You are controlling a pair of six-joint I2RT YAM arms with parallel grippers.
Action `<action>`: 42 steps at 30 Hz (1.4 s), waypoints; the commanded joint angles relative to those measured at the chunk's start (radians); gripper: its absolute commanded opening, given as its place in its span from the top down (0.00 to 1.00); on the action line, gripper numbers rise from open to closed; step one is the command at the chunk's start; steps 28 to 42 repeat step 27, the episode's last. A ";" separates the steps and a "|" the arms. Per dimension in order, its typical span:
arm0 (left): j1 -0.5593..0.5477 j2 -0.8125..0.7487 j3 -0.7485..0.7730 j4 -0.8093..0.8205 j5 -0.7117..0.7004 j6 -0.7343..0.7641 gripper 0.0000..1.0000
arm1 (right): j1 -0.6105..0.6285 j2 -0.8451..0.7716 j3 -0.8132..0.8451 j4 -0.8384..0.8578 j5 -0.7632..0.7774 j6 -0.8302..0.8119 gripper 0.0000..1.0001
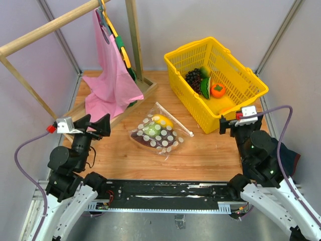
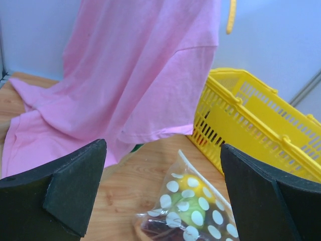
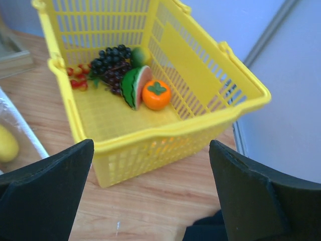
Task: Place the food in the zip-top bag and seal the zipper
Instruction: Reset both arms
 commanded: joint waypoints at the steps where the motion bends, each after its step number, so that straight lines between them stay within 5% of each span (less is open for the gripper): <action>1: 0.004 -0.080 -0.090 0.092 -0.032 0.062 0.01 | -0.010 -0.109 -0.121 0.144 0.189 -0.022 0.02; 5: 0.004 -0.133 -0.155 0.135 -0.065 0.082 0.01 | -0.009 -0.191 -0.195 0.201 0.232 -0.025 0.02; 12: 0.005 -0.156 -0.208 0.169 -0.115 0.099 0.01 | -0.011 -0.269 -0.196 0.159 0.074 -0.112 0.02; 42: 0.016 -0.128 -0.214 0.172 -0.107 0.106 0.01 | -0.022 -0.278 -0.172 0.130 0.049 -0.112 0.02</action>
